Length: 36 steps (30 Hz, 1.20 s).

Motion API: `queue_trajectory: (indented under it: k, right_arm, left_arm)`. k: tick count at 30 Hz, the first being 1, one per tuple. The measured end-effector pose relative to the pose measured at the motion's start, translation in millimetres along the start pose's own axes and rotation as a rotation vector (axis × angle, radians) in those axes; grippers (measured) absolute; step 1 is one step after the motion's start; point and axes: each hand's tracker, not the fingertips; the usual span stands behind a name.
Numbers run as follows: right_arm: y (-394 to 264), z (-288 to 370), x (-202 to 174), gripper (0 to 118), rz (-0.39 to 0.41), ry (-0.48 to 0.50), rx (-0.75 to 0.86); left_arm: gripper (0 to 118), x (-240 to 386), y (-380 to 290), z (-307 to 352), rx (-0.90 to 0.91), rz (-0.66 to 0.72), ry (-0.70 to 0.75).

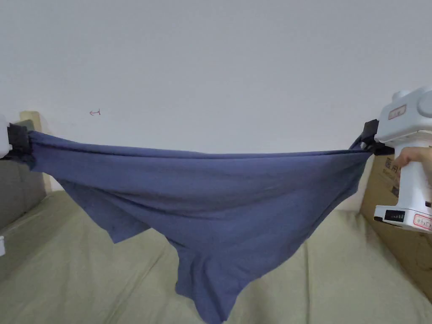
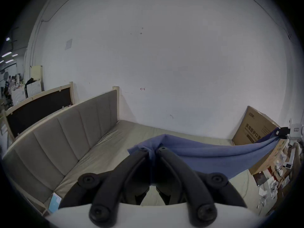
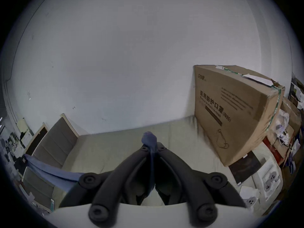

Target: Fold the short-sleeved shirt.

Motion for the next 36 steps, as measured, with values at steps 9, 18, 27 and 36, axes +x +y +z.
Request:
queue_trajectory:
  k: [9,18,27,36]
  right_arm:
    - [-100.5,-35.0,27.8,1,0.006,-0.041,-0.179]
    - [-288.9,-34.8,101.0,1,-0.033,-0.099,-0.488]
    - [-417.0,32.7,172.7,1,-0.172,-0.128,-0.585]
    - [-459.7,84.7,180.2,6,-0.135,-0.108,-0.542]
  left_arm:
    - [3,-21.9,-119.9,-23.0,-0.206,-0.031,0.030]
    - [3,-37.8,-306.4,31.1,-0.520,-0.030,0.008]
    - [3,-45.5,-391.8,124.3,-0.625,-0.071,0.021]
    - [9,-52.2,-416.8,170.7,-0.652,-0.046,0.007]
